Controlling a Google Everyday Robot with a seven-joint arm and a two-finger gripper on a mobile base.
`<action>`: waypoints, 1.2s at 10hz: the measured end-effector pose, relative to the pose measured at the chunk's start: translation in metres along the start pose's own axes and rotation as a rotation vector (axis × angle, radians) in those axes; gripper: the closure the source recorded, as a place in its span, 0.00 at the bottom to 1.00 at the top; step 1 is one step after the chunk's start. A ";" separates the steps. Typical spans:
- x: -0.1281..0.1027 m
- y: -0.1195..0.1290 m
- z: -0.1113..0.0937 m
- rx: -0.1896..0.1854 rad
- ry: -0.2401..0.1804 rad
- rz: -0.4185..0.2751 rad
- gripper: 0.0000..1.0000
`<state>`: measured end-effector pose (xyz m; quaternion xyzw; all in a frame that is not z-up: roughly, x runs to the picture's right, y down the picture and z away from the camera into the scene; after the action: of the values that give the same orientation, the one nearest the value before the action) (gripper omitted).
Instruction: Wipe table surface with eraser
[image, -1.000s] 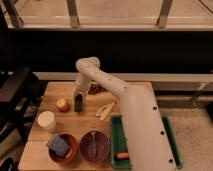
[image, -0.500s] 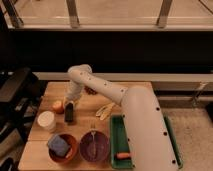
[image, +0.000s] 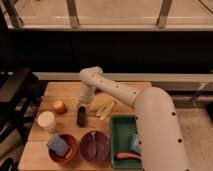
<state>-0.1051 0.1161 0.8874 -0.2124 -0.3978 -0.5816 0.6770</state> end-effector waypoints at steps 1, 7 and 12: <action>0.005 0.016 -0.008 -0.021 0.011 0.013 1.00; 0.058 0.015 -0.043 -0.016 0.134 -0.077 1.00; 0.058 -0.084 -0.028 0.079 0.140 -0.210 1.00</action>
<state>-0.1768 0.0397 0.9012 -0.1015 -0.3922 -0.6466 0.6464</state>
